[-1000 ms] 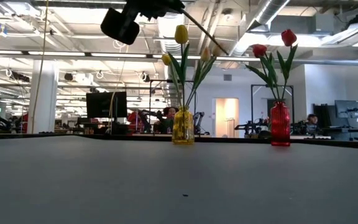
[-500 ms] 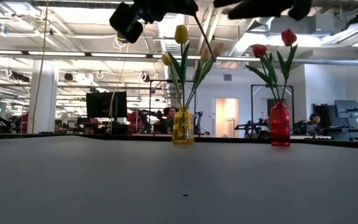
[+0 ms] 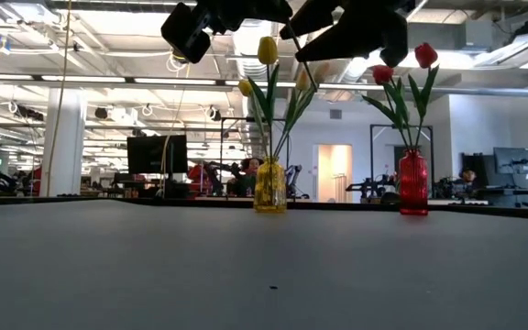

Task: Sort flowers into vase by color
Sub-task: Put the dark red flower into the red vase

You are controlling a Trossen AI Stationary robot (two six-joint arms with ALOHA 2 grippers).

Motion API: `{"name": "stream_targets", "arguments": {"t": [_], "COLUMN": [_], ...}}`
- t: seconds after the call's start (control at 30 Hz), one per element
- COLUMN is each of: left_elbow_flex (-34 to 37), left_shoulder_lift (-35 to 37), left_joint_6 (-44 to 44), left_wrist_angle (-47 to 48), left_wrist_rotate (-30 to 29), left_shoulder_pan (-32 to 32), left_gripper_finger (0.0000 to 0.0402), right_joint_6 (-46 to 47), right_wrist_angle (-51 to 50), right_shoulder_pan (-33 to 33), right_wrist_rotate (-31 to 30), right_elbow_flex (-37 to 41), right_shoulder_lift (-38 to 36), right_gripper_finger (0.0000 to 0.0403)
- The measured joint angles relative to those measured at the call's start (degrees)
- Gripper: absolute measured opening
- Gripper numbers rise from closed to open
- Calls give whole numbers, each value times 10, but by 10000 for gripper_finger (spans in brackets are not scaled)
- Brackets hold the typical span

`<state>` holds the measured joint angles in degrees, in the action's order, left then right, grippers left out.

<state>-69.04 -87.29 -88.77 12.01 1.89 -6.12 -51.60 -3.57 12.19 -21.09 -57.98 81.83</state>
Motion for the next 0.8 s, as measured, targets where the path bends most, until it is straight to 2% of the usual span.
{"name": "stream_targets", "arguments": {"t": [0.2,0.67,0.73,0.8], "left_elbow_flex": [0,0,0,0], "left_shoulder_lift": [0,0,0,0], "left_joint_6": [2,28,39,51], "left_wrist_angle": [1,0,1,1], "left_wrist_rotate": [3,16,8,4], "left_shoulder_pan": [-1,-1,-2,-2], "left_gripper_finger": [0,0,0,4], "right_joint_6": [-1,1,3,23], "right_wrist_angle": [12,7,-2,-9], "right_shoulder_pan": [-1,13,21,29], "right_wrist_rotate": [0,2,1,-3], "right_elbow_flex": [0,0,0,0], "right_shoulder_lift": [1,0,0,0], "right_gripper_finger": [239,46,26,23]}}
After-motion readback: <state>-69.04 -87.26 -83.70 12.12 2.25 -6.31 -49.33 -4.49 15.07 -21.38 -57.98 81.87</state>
